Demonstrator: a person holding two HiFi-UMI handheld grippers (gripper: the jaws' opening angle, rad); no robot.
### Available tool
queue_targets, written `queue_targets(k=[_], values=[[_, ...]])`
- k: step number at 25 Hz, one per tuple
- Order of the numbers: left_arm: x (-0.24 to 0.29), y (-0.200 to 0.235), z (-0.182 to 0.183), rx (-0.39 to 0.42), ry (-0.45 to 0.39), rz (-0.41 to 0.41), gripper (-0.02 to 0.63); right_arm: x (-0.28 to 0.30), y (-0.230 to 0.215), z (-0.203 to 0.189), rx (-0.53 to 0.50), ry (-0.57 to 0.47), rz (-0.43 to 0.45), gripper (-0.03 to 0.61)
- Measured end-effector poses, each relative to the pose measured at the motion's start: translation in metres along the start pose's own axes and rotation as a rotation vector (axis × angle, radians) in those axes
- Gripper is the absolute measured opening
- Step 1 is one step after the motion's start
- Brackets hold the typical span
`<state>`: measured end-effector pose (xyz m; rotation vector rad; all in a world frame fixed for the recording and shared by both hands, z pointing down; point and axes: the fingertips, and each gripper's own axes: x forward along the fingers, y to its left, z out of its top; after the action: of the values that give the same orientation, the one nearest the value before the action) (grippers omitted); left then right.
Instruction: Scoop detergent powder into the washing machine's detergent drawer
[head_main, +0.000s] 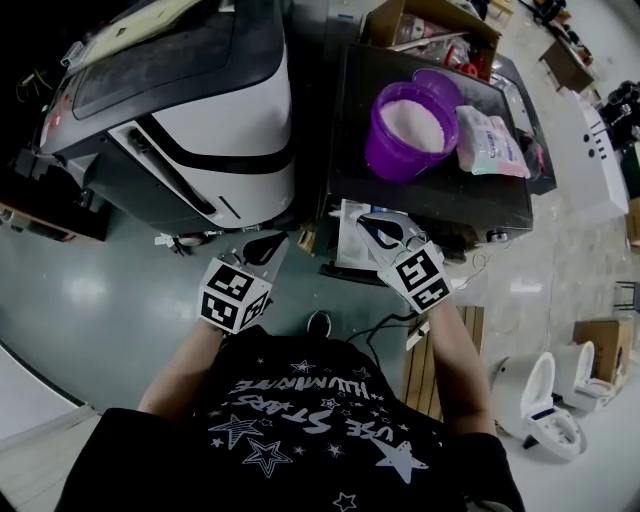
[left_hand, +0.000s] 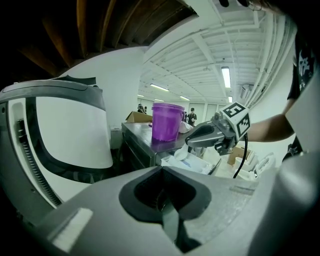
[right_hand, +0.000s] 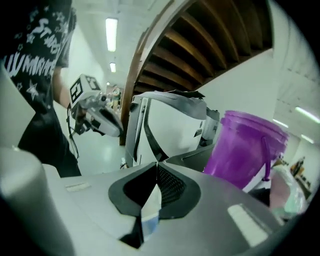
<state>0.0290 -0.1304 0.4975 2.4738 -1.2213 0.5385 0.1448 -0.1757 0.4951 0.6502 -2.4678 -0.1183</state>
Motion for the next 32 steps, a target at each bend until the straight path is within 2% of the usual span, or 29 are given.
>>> queue_targets(k=[5, 11, 19, 23, 26, 28, 32], values=[[0.001, 0.000, 0.005, 0.005, -0.013, -0.006, 0.000, -0.009, -0.024, -0.001, 0.306, -0.084, -0.039, 0.034], [0.001, 0.002, 0.014, 0.013, -0.026, -0.013, 0.000, -0.027, -0.042, 0.007, 0.573, -0.156, -0.066, 0.034], [0.015, 0.004, 0.027, 0.027, -0.036, -0.037, 0.000, -0.088, -0.090, 0.060, 0.810, -0.382, -0.113, 0.034], [0.021, 0.005, 0.037, 0.036, -0.045, -0.040, 0.000, -0.124, -0.125, 0.098, 0.853, -0.511, -0.121, 0.034], [0.025, 0.009, 0.043, 0.035, -0.052, -0.032, 0.000, -0.141, -0.156, 0.124, 0.809, -0.564, -0.158, 0.034], [0.028, 0.012, 0.046, 0.033, -0.056, -0.024, 0.000, -0.142, -0.179, 0.134, 0.749, -0.538, -0.204, 0.034], [0.032, 0.014, 0.049, 0.027, -0.059, -0.010, 0.000, -0.119, -0.217, 0.128, 0.679, -0.395, -0.240, 0.034]])
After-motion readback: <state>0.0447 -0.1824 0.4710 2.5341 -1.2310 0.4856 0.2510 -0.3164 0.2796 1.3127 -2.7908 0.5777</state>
